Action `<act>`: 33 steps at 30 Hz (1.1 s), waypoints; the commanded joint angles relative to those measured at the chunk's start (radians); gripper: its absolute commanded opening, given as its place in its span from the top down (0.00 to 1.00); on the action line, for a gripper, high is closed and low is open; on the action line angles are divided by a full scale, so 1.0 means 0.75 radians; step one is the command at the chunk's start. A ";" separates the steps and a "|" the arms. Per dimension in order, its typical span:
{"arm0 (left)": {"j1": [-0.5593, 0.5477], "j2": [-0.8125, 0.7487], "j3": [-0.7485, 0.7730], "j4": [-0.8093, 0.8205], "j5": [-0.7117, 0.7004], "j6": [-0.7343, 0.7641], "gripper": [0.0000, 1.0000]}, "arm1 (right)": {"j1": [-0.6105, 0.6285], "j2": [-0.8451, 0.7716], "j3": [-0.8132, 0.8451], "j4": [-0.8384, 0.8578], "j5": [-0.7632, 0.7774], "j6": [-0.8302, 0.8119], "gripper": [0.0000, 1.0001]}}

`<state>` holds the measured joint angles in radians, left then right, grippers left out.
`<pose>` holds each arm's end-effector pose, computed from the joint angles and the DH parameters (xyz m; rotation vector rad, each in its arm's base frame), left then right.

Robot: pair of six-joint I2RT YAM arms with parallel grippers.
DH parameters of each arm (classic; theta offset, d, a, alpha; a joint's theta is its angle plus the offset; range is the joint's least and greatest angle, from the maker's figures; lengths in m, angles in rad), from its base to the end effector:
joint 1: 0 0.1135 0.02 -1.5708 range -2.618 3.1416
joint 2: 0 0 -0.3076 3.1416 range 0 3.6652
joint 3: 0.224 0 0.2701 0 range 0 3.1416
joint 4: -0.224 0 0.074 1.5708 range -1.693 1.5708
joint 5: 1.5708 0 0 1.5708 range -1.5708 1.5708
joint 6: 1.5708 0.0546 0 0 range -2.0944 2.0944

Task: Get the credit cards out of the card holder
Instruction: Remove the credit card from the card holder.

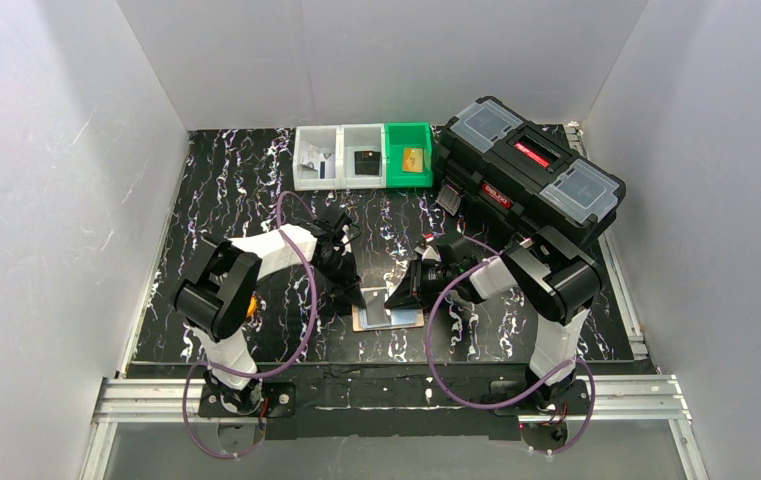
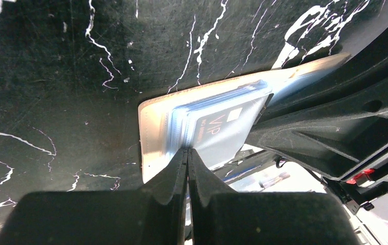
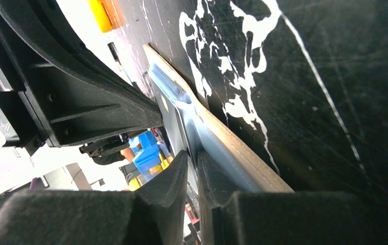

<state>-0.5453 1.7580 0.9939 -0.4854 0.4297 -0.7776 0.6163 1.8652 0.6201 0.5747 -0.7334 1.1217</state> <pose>0.2857 -0.1999 0.1595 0.2438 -3.0104 0.8202 0.2564 0.2264 0.1064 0.1838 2.6527 1.6132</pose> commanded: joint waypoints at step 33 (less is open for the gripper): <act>0.005 0.158 -0.131 -0.059 -0.316 0.084 1.00 | -0.011 -0.212 -0.054 -0.395 0.303 -0.181 0.99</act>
<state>-0.5320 1.7729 0.9771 -0.4713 0.4778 -0.7776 0.6186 1.7195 0.5797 0.3946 -0.5808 1.0428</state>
